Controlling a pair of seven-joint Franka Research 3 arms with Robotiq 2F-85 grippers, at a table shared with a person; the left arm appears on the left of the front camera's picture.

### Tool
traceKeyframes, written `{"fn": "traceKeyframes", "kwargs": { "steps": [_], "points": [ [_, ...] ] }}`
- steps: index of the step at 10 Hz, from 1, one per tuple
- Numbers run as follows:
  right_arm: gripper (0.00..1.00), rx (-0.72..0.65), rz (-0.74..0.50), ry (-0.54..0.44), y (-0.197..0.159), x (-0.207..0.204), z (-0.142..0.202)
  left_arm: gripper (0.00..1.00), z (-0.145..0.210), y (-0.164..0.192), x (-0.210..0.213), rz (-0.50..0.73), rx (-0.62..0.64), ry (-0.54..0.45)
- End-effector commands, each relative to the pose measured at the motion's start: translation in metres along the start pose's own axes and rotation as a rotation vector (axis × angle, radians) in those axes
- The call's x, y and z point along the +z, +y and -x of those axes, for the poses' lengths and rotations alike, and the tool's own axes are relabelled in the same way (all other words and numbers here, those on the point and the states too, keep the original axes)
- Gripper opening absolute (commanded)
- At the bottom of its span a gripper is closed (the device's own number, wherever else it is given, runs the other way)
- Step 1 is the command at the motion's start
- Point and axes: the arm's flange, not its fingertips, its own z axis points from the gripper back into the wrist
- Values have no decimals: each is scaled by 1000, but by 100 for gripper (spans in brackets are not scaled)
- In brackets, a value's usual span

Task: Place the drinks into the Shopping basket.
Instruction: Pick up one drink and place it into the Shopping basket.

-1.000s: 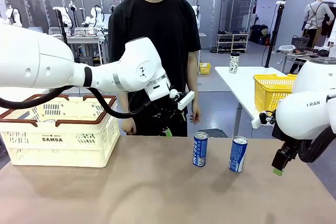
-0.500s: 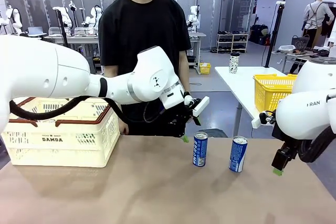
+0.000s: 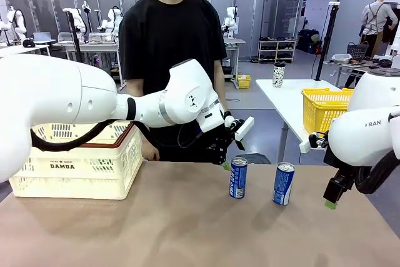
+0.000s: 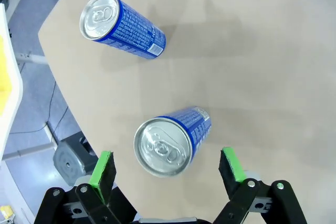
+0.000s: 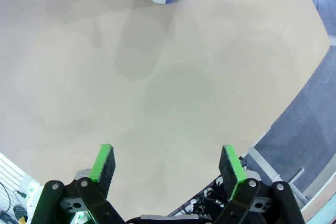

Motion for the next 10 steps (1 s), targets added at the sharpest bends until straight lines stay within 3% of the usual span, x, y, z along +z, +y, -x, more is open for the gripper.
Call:
{"fn": "traceKeyframes", "kwargs": {
  "steps": [1, 5, 10],
  "points": [
    [100, -7, -2, -1, 1, 0, 0, 100, 0, 25, -7, 43, -39, 13],
    [100, -7, -2, -1, 1, 0, 0, 100, 2, 36, -19, 132, -45, 31],
    [100, -7, -2, -1, 1, 0, 0, 100, 5, 51, -30, 157, -45, 12]
  ]
}}
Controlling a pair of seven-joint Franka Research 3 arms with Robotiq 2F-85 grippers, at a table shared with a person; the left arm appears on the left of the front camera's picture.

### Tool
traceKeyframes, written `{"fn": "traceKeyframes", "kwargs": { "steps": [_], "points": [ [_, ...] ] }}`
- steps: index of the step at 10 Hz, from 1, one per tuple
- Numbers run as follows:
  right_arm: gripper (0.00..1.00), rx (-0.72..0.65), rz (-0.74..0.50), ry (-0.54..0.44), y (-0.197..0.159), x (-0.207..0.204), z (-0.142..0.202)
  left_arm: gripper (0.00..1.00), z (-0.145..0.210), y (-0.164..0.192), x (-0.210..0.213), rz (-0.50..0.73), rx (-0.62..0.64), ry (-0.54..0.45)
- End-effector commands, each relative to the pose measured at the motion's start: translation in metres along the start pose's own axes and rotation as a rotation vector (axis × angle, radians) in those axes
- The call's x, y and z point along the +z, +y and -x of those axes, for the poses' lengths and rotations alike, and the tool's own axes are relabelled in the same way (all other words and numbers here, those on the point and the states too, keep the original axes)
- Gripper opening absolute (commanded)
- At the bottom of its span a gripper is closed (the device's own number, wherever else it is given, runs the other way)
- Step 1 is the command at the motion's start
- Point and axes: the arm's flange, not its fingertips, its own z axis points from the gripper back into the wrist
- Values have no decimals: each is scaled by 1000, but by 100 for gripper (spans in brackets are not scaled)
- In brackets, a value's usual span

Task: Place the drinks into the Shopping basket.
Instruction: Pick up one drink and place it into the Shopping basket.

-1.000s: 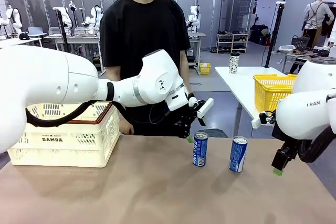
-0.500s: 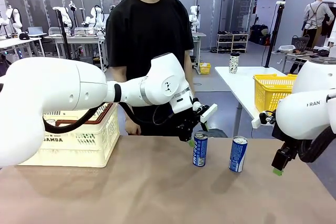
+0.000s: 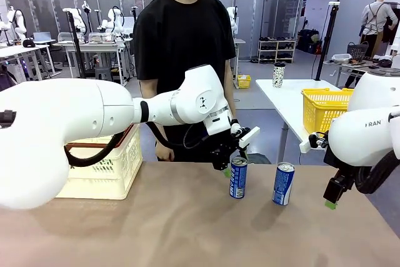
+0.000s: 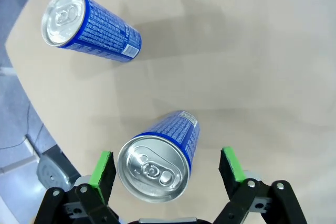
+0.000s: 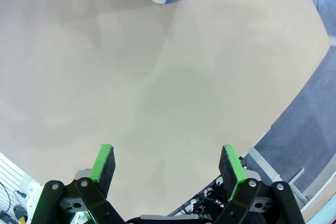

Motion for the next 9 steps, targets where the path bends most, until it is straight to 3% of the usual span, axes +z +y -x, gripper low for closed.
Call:
{"fn": "traceKeyframes", "kwargs": {
  "steps": [1, 3, 9],
  "points": [
    [100, -7, -2, -1, 1, 0, 0, 100, 6, 38, 1, 22, 5, 3],
    [100, -7, -2, -1, 1, 0, 0, 100, 9, 41, -1, 25, 25, -1],
    [100, -7, -2, -1, 1, 0, 0, 78, 10, 52, -7, 44, 23, -14]
  ]
}}
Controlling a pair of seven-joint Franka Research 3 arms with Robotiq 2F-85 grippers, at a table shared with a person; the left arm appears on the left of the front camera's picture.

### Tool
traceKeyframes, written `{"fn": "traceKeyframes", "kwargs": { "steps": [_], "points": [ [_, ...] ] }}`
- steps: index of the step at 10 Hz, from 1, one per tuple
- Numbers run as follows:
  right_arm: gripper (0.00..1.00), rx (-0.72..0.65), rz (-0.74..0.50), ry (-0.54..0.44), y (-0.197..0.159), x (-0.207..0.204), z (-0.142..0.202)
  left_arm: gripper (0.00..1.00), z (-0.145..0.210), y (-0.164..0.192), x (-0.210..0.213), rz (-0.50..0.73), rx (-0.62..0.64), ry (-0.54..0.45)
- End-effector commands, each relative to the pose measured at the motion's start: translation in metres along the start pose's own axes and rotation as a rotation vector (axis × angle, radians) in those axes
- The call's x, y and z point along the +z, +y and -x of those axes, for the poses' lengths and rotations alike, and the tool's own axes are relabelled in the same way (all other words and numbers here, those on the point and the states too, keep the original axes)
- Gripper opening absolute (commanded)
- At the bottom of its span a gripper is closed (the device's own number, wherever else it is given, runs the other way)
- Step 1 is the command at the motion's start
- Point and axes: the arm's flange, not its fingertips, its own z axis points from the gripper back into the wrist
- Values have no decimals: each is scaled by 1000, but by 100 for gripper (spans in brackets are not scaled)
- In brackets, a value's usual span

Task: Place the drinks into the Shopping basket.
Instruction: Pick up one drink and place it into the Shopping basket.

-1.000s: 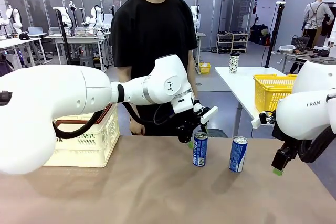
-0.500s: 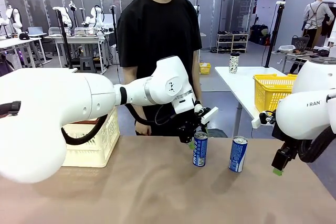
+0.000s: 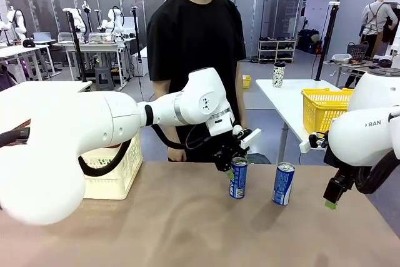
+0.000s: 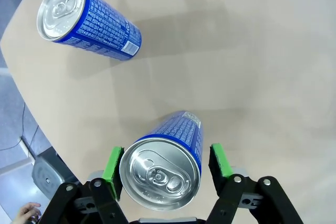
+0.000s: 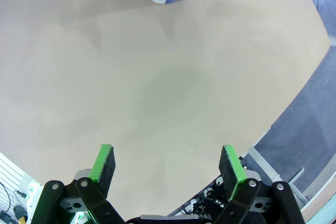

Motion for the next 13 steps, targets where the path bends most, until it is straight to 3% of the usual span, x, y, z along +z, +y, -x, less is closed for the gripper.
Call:
{"fn": "traceKeyframes", "kwargs": {
  "steps": [1, 2, 3, 4, 5, 6, 7, 8, 9, 10, 13],
  "points": [
    [100, -7, -2, -1, 1, 0, 0, 73, 4, 46, 3, 24, 21, -12],
    [100, -7, -2, -1, 1, 0, 0, 73, 3, 46, 1, 30, 25, -16],
    [100, -7, -2, -1, 1, 0, 0, 65, 4, 46, 0, 29, 38, -17],
    [100, -7, -2, -1, 1, 0, 0, 65, 4, 46, -1, 31, 40, -8],
    [100, -7, -2, -1, 1, 0, 0, 55, 4, 46, -1, 23, 42, -9],
    [100, -7, -2, -1, 1, 0, 0, 56, 4, 46, 0, 15, 45, -1],
    [100, -7, -2, -1, 1, 0, 0, 35, 3, 45, 1, 10, 44, 4],
    [100, -7, -2, -1, 1, 0, 0, 36, 3, 45, 1, 13, 45, 3],
    [100, -7, -2, -1, 1, 0, 0, 16, 2, 44, 2, 11, 45, 1],
    [100, -7, -2, -1, 1, 0, 0, 22, -3, 41, 7, 27, 73, -10],
    [100, -7, -2, -1, 1, 0, 0, 22, -21, 14, 47, 45, 70, -25]
  ]
}}
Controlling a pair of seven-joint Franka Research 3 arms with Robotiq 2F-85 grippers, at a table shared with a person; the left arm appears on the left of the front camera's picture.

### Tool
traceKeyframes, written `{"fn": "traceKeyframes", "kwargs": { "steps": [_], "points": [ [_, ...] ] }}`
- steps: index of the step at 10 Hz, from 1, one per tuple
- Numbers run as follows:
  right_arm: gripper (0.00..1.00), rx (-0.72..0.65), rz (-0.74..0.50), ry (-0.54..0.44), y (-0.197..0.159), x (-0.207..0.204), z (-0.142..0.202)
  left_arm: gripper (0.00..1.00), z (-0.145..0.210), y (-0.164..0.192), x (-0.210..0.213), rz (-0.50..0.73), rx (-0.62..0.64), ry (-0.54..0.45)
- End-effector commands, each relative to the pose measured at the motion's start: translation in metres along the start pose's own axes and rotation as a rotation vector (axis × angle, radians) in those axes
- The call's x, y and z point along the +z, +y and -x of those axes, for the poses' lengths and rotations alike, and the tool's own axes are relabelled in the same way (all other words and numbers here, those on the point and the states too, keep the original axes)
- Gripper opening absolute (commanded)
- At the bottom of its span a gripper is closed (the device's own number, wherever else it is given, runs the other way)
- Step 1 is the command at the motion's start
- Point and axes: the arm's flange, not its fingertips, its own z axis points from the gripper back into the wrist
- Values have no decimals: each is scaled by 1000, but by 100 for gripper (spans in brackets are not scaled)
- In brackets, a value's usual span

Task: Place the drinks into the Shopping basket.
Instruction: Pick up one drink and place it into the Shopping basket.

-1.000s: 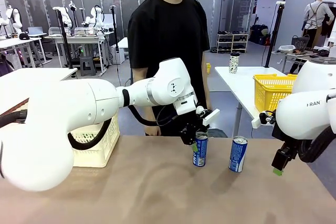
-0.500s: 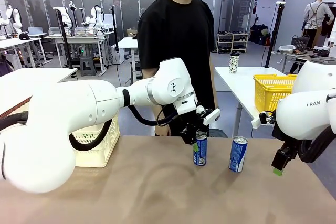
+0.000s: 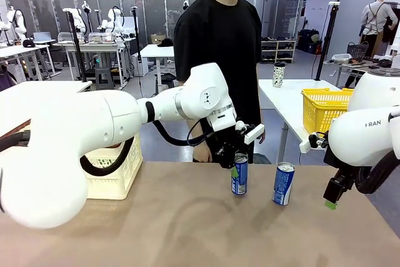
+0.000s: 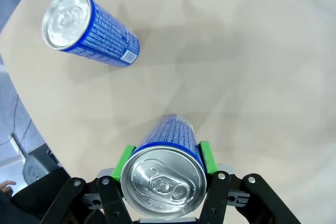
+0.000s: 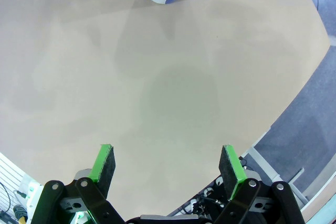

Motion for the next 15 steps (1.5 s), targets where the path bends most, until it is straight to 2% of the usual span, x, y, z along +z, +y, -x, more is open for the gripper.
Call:
{"fn": "traceKeyframes", "kwargs": {
  "steps": [1, 3, 5, 6, 10, 13, 14, 15],
  "points": [
    [100, -7, -2, -1, 1, 0, 0, 22, -13, -6, 52, 30, 24, 1],
    [100, -7, -2, -1, 1, 0, 0, 22, -8, -45, 91, 26, 63, 62],
    [100, -7, -2, -1, 1, 0, 0, 22, 2, -97, 128, 12, 116, 53],
    [100, -7, -2, -1, 1, 0, 0, 22, 9, -123, 144, 1, 153, 83],
    [100, -7, -2, -1, 1, 0, 0, 22, 21, -204, 186, -56, 213, 128],
    [100, -7, -2, -1, 1, 0, 0, 22, 31, -232, 200, -89, 218, 146],
    [100, -7, -2, -1, 1, 0, 0, 22, 31, -200, 201, -37, 252, 154],
    [100, -7, -2, -1, 1, 0, 0, 22, 31, -200, 201, -37, 252, 154]
  ]
}}
